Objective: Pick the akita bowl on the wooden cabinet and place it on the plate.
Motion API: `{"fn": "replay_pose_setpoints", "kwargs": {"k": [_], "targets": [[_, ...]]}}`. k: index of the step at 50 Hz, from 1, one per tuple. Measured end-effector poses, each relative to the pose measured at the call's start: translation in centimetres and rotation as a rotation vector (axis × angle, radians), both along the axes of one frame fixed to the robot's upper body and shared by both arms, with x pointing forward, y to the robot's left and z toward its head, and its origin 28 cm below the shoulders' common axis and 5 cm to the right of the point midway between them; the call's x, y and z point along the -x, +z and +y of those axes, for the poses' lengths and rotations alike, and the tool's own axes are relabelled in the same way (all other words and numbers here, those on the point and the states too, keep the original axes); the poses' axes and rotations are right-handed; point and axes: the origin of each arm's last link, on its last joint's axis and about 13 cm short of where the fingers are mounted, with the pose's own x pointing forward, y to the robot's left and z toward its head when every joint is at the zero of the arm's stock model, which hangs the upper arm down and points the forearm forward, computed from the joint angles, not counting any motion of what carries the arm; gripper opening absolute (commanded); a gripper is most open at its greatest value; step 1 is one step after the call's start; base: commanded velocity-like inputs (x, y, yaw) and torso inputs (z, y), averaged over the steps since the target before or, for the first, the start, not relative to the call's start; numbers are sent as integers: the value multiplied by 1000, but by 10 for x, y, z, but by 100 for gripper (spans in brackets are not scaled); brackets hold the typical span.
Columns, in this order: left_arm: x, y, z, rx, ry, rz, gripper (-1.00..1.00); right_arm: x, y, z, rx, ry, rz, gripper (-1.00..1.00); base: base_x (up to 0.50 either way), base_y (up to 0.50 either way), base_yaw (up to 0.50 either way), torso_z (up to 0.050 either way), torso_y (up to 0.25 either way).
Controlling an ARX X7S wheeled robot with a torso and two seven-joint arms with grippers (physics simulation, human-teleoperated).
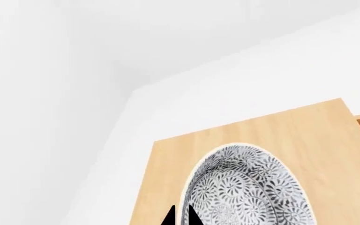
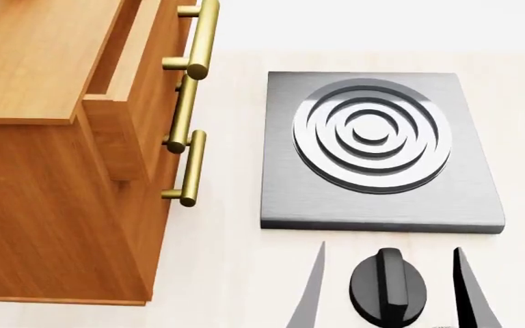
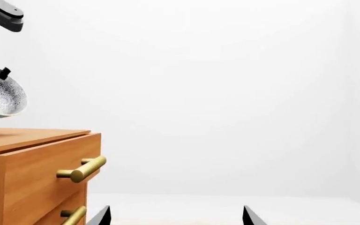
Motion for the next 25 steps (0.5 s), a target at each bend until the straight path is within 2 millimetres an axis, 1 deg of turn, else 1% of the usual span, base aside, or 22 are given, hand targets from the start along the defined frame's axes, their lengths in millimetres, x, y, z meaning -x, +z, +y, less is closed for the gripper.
{"fn": "replay_pose_setpoints", "kwargs": {"k": [13, 25], "targets": [[2, 20, -12, -95, -72, -134, -100, 1, 1, 0, 2, -2, -5, 100, 0, 0, 0, 0, 0], [12, 34, -30, -182, -170, -246, -100, 2, 3, 0, 5, -3, -12, 100, 0, 0, 0, 0, 0]]}}
